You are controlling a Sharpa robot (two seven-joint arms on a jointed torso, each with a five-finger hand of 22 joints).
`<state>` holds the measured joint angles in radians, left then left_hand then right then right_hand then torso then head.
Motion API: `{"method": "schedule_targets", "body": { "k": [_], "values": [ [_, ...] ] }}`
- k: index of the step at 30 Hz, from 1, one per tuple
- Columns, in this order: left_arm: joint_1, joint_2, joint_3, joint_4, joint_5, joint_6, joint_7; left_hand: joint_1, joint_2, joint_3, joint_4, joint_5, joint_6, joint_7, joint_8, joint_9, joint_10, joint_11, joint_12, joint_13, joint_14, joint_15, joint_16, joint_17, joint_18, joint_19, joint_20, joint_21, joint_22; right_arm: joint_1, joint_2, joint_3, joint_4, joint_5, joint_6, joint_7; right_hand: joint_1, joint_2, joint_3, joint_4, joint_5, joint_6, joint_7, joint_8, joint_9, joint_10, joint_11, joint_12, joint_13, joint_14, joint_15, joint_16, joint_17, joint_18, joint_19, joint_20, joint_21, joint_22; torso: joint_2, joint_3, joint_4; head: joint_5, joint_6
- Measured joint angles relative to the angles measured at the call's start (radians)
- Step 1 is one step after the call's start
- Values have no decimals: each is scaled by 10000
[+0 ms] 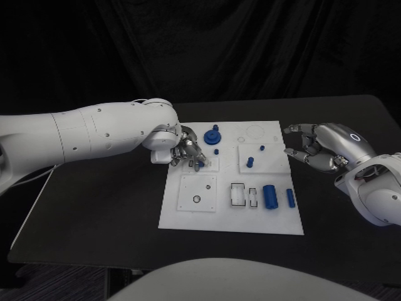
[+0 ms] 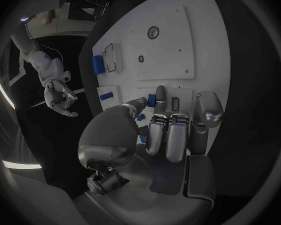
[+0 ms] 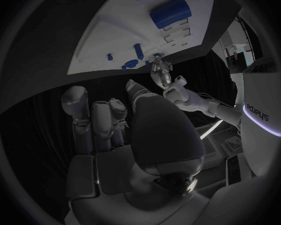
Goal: Assemble the parts on the task board
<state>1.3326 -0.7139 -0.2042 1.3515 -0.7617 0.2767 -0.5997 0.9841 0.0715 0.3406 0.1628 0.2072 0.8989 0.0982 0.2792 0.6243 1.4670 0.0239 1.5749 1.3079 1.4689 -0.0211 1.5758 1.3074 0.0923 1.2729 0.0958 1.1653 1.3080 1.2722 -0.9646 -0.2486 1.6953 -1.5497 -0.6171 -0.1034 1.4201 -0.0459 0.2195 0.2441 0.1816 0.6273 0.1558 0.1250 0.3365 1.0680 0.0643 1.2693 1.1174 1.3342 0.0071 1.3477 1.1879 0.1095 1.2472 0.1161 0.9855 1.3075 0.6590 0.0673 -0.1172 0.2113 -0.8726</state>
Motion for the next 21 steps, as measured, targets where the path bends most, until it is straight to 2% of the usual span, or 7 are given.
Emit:
{"method": "schedule_targets", "body": {
  "k": [8, 11, 14, 18, 21],
  "values": [
    [-13, -19, 5, -4, 18, -1, 26, -323, 112, -612, 532, -274, 58, 17, -87, 63, 0, 0, 0, 0, 0, -1, 0, 0, -1, 398, 10, 496, -1, -4, 1, 0, 0, 3, 60, -5, 0, 0, 0, 0, 0, 0, 0, 0, 0, 0, 0, 0, 1, 0, 0, 0, 1, 1, 0, 0, 0, 1, -2, -1, 1, 23, 0],
    [-22, -43, 5, 7, 26, -18, 49, -575, 233, -915, 835, -564, 73, 2, -91, 260, 0, 0, 0, 0, -1, -1, 0, 0, 0, 622, 21, 781, -1, -5, 1, 0, -1, 5, 88, -8, 0, 0, 0, 0, 0, 0, 0, 0, 1, 0, 0, 0, 0, 0, 0, 0, 0, 0, 0, 0, 0, 0, -2, -2, 2, 29, 0],
    [-31, -69, 5, 29, 36, -56, 71, -676, 254, -1095, 1014, -710, 76, -1, -72, 453, 0, 0, 0, 0, 0, -1, 0, 0, -2, 706, -4, 942, -2, -6, 1, 0, -10, 6, 115, -10, 0, 0, 0, 0, 0, 0, 0, 0, 1, 0, 0, 0, 1, 0, 0, 0, 1, 1, 0, 0, 0, 0, -2, -3, 3, 33, 0],
    [-49, -98, -6, 52, 41, -109, 76, -675, 254, -1322, 1074, -715, 76, -1, 335, 889, 0, 0, 0, 0, 0, -1, 0, 0, -2, 771, -11, 1043, -2, -7, 2, 0, -16, 8, 148, -14, 0, 0, 0, 0, 0, 0, 0, 0, -10, 0, 0, 0, 1, 0, 0, 0, 1, 1, 0, 0, 0, 0, -1, -3, 3, 47, 0],
    [-60, -119, -16, 72, 42, -160, 77, -563, 366, -1464, 1076, -715, 15, -62, 754, 1445, 0, 0, 0, 0, -1, -1, 0, 0, -3, 809, -49, 1091, -2, -7, 5, 0, -17, 8, 168, -15, -1, 0, 0, 0, -1, 0, 0, 0, -10, 0, 0, 0, 1, 0, 0, 0, 1, 0, 0, 0, 0, 0, -1, -3, 4, 57, 0]
  ]
}}
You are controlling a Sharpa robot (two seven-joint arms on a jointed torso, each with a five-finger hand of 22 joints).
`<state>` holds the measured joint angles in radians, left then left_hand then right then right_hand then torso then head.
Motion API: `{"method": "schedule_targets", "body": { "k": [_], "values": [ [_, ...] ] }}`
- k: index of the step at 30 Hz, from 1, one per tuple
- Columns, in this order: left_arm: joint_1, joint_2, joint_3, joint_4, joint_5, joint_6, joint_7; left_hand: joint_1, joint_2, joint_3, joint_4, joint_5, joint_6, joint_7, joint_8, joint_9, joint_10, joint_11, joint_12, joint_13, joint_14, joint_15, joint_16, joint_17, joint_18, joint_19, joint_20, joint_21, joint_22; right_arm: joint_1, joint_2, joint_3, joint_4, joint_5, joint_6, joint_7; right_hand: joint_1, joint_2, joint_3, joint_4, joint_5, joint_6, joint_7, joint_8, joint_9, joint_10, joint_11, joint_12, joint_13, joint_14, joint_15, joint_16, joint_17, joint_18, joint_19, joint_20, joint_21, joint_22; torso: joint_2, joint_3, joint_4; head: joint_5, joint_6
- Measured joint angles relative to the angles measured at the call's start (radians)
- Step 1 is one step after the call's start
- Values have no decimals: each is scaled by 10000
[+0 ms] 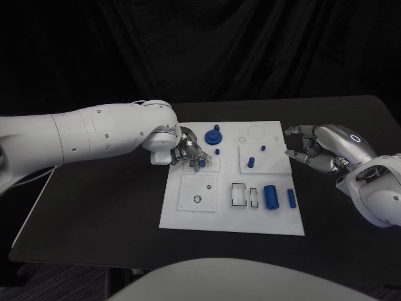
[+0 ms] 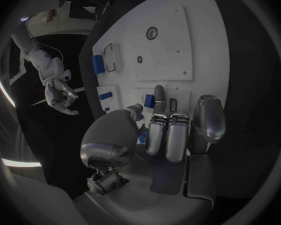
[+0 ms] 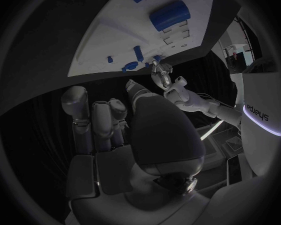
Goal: Assemble the parts on the task board
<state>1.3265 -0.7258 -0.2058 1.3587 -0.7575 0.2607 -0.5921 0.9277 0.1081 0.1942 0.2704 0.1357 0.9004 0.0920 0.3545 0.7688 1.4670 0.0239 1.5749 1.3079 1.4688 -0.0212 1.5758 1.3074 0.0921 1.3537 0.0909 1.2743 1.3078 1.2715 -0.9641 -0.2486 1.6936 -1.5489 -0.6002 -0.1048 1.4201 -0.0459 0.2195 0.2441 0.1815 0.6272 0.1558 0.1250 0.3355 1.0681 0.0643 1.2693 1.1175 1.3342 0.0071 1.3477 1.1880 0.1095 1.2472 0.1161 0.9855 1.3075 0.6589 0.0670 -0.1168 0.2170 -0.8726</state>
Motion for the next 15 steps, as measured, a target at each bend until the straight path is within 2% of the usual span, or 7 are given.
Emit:
{"method": "schedule_targets", "body": {
  "k": [4, 8, 12, 15],
  "values": [
    [-11, -52, -9, 56, 0, -108, 2, 111, 90, -94, -44, 114, -87, -87, 285, 418, 0, 0, 0, 0, 0, 0, 0, 0, 0, 1, -1, 36, 0, -1, 1, 0, -2, 0, 22, -1, 0, 0, 0, 0, 0, 0, 0, 0, 0, 0, 0, 0, 0, 0, 0, 0, 0, 0, 0, 0, 0, 0, 0, 0, -1, 14, 0],
    [-27, -155, -21, 198, -2, -293, 27, 278, 53, -163, -113, 269, -142, -139, 447, 683, -1, -1, 0, 0, 0, 0, 0, 0, 0, 0, -1, 35, -1, -1, -4, 0, -3, 0, 39, -3, 0, 0, 0, 0, 0, 0, 0, 0, 1, 0, 0, 0, 1, 0, 0, 0, 0, 0, 0, 0, 0, 0, 1, 0, 0, 30, 0],
    [-53, -350, -40, 461, -9, -577, 100, 572, -130, -214, -309, 412, -239, -116, 618, 939, -7, -58, 0, 0, -38, -37, 0, 0, 0, 0, 0, 35, -1, -1, -15, 0, -3, 1, 51, -4, 0, 0, 0, 0, 0, 36, 36, 0, 1, 0, 0, 0, 0, 0, 0, 0, 0, 0, 0, 0, -41, 0, 1, 1, -1, 42, 0],
    [-69, -512, -55, 688, -14, -871, 181, 694, -176, -243, -338, 468, -289, -134, 635, 1030, 5, -67, 0, 0, -38, -38, 0, 0, 0, -1, 0, 35, -1, -2, -25, 0, -3, 1, 58, -5, 0, 0, 0, 0, 0, 35, 36, 0, 1, 0, 0, 0, 1, 0, 0, 0, -8, 0, 0, 0, -41, 0, 1, 1, -1, 56, 0]
  ]
}}
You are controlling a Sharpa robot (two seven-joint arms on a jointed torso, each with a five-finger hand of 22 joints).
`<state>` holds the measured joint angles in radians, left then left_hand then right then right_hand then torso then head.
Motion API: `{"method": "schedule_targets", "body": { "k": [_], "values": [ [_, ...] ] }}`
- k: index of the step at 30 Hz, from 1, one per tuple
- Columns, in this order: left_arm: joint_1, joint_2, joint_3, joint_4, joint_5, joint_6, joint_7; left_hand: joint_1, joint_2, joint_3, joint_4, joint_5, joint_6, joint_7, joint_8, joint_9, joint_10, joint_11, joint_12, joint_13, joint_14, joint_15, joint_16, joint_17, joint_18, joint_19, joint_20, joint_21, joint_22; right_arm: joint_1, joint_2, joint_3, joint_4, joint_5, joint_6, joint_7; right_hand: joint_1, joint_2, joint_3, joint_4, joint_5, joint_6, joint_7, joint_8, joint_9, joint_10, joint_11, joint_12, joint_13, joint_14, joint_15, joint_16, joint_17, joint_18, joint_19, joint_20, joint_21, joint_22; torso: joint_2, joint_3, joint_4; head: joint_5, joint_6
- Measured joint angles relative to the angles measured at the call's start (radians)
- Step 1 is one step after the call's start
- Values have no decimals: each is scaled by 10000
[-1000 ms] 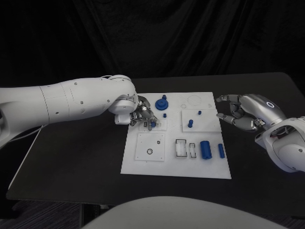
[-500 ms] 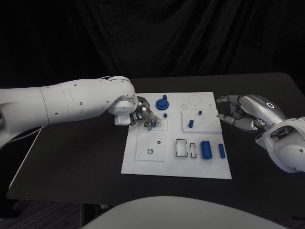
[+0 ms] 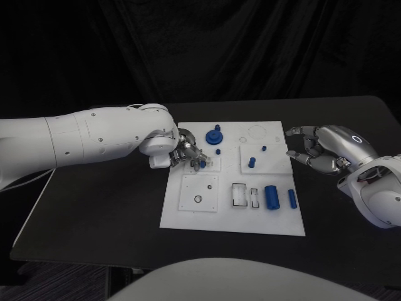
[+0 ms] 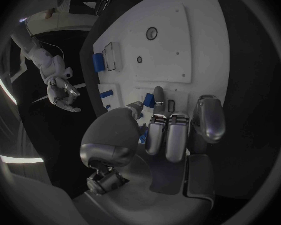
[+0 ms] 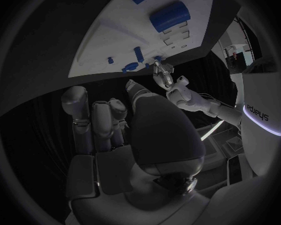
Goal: Assemble the parts on the task board
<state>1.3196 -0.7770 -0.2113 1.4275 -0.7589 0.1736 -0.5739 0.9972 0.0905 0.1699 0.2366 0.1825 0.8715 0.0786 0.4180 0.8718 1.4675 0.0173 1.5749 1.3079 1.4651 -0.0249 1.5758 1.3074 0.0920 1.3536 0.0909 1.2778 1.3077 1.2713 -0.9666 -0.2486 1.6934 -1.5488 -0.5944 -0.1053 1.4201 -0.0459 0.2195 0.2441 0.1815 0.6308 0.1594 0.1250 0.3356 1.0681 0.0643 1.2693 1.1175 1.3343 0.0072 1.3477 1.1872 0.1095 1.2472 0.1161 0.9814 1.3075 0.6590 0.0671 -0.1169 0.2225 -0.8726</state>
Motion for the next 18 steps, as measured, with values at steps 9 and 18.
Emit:
{"method": "schedule_targets", "body": {
  "k": [9, 18],
  "values": [
    [-2, -633, -1, 798, -273, -1264, 456, 410, -228, -198, -100, 103, -177, 0, 56, 212, 1, 1, 0, 0, 0, 0, 0, 0, 0, 50, -51, 137, 0, -3, -56, 0, 7, 2, 7, -2, 0, 0, 29, 29, 0, 36, -36, 0, -13, 0, 0, 0, 0, 0, 0, 0, 1, 1, 0, 0, 0, 0, -1, 1, -1, 44, 0],
    [-2, -1142, 0, 1468, -823, -2208, 852, 914, -280, -650, 77, 179, -1410, 215, 622, 935, -22, 85, 0, 0, 0, 0, 0, 0, 1, 50, -51, 137, -1, -6, -101, 0, 13, 3, 7, -9, 0, 0, 29, 29, 0, 35, -36, 0, -25, 0, 0, 0, 1, 0, 0, 0, 1, 0, 0, 0, 0, 0, -4, 1, 0, 48, 1]
  ]
}}
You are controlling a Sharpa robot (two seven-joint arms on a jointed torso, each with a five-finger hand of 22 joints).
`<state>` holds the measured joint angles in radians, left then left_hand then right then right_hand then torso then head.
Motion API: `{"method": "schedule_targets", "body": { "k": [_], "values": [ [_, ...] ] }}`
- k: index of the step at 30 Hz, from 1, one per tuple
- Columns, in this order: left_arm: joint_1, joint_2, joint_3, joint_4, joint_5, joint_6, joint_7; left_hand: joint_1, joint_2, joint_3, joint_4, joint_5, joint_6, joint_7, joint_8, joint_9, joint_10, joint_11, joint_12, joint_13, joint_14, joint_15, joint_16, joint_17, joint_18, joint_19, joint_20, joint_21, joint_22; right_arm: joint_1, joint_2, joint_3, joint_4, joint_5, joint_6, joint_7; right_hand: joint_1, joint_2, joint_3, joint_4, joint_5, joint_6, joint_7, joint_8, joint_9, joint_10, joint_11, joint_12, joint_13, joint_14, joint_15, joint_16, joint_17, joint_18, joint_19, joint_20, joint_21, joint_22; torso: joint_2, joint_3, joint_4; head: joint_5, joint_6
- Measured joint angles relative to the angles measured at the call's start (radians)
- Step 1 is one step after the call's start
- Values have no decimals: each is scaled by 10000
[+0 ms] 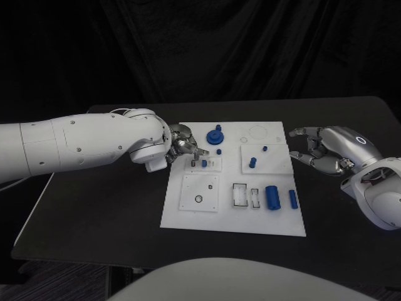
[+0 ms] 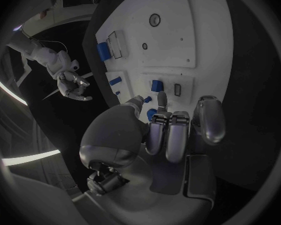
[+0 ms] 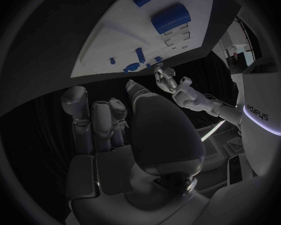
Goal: Assemble the parts on the task board
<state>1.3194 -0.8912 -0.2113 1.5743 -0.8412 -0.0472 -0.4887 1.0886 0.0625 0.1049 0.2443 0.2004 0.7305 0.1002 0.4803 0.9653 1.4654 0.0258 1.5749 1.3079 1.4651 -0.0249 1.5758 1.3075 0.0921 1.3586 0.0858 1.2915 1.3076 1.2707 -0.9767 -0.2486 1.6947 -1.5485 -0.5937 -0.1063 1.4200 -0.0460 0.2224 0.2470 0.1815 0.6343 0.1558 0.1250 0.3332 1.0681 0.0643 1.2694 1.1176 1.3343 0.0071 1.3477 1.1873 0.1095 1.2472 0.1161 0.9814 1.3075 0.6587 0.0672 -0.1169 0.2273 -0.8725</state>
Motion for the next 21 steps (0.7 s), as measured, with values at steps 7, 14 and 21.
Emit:
{"method": "schedule_targets", "body": {
  "k": [7, 14, 21],
  "values": [
    [0, -141, 0, 252, -246, -384, 218, 111, 0, -54, 54, 96, -140, 19, 172, 173, 0, 0, 0, 0, 0, 0, 0, 0, -1, -37, 37, 0, 0, -3, 0, 0, 0, 0, 11, -9, 0, 0, 0, 0, 0, 0, 0, 0, -10, 0, 0, 0, 0, 0, 0, 0, 0, 0, 0, 0, 0, 0, -4, 1, 0, 29, 0],
    [-23, -123, -1, 264, -353, -432, 245, 299, 63, -96, 13, 204, -286, 17, 289, 261, 0, 0, 0, 0, 0, 0, 0, 0, -1, -73, 72, -87, -1, -4, 10, 0, -6, 0, 35, -20, 0, 0, 0, 0, 0, 0, 0, 0, -10, 0, 0, 0, 0, 0, 0, 0, 0, 0, 0, 0, 0, 0, -4, 1, 0, 32, 0],
    [-182, -105, -1, 235, -407, -377, 201, 397, 82, -95, 13, 345, -356, 15, 328, 283, 0, 0, 0, 0, 0, 0, 0, 0, 0, -109, 108, -156, -1, -4, 10, 0, -4, 0, 57, -32, 0, 0, 0, 0, 0, 0, 0, 0, -9, 0, 0, 0, 0, 0, 0, 0, 1, 0, 0, 0, 0, 0, 0, 3, 0, 25, 0]
  ]
}}
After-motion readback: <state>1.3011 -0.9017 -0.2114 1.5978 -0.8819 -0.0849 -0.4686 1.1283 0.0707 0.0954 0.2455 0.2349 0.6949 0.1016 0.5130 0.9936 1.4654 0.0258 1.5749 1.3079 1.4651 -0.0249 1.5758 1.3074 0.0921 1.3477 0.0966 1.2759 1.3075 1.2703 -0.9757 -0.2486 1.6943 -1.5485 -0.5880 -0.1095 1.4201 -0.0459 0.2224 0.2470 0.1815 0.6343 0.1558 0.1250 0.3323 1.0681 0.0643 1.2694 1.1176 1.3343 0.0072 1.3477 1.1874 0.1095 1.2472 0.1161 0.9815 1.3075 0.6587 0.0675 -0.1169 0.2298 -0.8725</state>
